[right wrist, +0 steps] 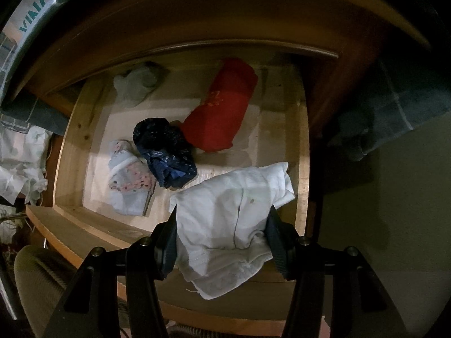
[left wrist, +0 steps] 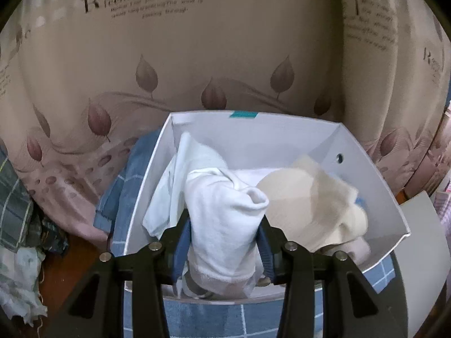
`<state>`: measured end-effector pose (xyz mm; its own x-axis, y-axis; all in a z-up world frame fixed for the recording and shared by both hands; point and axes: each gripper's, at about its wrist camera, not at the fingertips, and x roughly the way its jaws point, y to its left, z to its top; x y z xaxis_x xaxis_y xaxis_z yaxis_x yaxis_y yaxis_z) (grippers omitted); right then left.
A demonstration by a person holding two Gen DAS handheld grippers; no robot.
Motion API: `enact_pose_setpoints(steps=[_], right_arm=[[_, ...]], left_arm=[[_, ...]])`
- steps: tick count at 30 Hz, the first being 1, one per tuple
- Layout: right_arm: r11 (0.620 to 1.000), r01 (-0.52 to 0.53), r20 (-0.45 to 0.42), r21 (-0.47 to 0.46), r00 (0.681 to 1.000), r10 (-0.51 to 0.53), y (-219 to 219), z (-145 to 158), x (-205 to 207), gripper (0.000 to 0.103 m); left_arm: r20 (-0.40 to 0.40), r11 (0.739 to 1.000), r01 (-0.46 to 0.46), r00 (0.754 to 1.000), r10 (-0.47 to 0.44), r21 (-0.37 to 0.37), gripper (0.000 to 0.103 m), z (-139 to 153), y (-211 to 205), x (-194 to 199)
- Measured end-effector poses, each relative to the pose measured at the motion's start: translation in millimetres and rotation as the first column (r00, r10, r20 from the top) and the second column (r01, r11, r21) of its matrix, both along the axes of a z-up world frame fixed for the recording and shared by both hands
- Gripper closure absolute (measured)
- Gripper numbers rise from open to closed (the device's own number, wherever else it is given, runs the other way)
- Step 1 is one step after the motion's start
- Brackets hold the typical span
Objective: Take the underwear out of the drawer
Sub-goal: 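Carry the white sock into the white box and open the left tool, then carry the white cloth toward the box with the right tool while the left tool returns over the drawer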
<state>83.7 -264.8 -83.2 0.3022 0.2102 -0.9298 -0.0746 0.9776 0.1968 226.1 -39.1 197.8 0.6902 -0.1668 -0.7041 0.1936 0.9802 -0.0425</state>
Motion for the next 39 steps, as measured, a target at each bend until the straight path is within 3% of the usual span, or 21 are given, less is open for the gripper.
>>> enact_pose_setpoints(steps=[10, 15, 21, 24, 27, 31, 39], right_arm=[[1.000, -0.008, -0.001, -0.018, 1.000, 0.008, 5, 0, 0, 0.051], [0.999, -0.008, 0.001, -0.033, 1.000, 0.008, 6, -1, 0, 0.051], [0.999, -0.005, 0.009, -0.051, 1.000, 0.006, 7, 1, -1, 0.051], [0.999, 0.004, 0.025, -0.043, 1.000, -0.003, 5, 3, -3, 0.051], [0.999, 0.011, 0.045, -0.044, 0.999, -0.009, 3, 7, -5, 0.051], [0.999, 0.010, 0.072, -0.054, 0.997, -0.006, 3, 12, -7, 0.051], [1.000, -0.001, 0.178, -0.014, 0.984, 0.003, 0, 39, -18, 0.051]], left_arm=[[0.004, 1.000, -0.019, 1.000, 0.019, 0.022, 0.047, 0, 1, -8], [0.092, 0.999, -0.013, 0.996, 0.010, 0.032, 0.036, 22, 1, -29], [0.179, 0.999, -0.030, 0.984, 0.026, 0.020, 0.033, 45, 12, -68], [0.212, 0.997, -0.067, 0.976, 0.058, 0.032, 0.032, 42, 21, -97], [0.230, 0.994, -0.106, 0.969, 0.096, 0.035, 0.032, 23, 31, -128], [0.196, 0.986, -0.148, 0.972, 0.132, 0.071, 0.032, -19, 36, -156], [0.051, 0.979, -0.177, 0.984, 0.172, 0.099, 0.032, -117, 41, -197]])
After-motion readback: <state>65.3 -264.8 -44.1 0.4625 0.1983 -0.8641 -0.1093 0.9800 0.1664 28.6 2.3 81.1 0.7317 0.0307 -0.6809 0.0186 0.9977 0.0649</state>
